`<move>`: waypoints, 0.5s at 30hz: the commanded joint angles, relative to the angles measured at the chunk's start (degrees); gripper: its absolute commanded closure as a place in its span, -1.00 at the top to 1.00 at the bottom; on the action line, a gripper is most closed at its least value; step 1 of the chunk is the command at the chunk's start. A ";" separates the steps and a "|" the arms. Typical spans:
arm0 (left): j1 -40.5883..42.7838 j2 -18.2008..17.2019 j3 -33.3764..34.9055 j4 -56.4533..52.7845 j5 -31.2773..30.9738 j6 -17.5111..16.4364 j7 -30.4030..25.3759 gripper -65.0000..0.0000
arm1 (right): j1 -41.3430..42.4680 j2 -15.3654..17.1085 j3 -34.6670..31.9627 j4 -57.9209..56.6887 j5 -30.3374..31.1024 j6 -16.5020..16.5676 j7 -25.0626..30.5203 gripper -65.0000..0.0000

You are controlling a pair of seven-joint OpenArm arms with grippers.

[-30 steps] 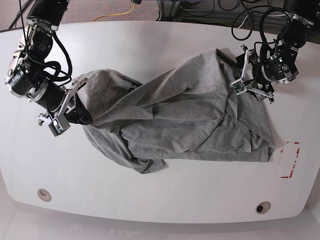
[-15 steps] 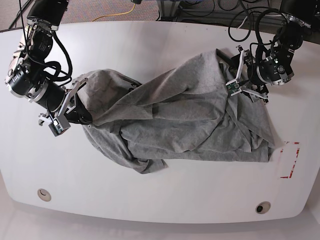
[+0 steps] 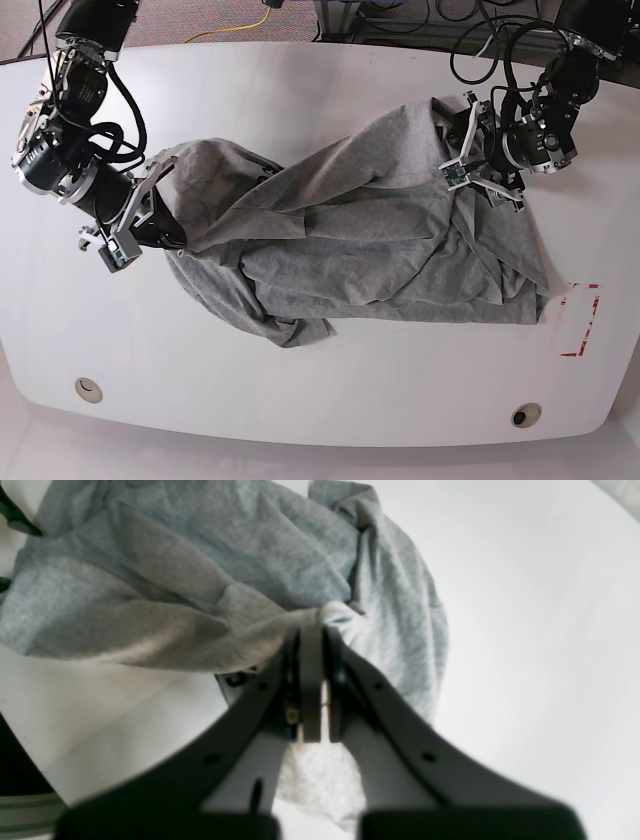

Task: Layout the t-shirt on the table in an organized manner, then fold the t-shirt properly
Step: 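Grasp the opposite edge of the shirt with the left gripper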

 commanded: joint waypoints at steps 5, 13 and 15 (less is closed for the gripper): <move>-0.66 -0.10 -0.32 0.81 -0.40 -0.03 -0.54 -0.09 | 0.75 0.65 0.40 0.76 0.94 -0.05 1.69 -1.00; -0.66 0.69 -0.41 0.72 -0.32 -0.03 -0.54 -0.88 | 0.66 0.65 0.40 0.76 0.94 -0.05 1.69 -1.00; -0.66 0.69 -0.41 0.72 -0.32 -0.03 -0.54 -0.98 | 0.75 0.65 0.40 0.76 0.94 -0.05 1.69 -1.00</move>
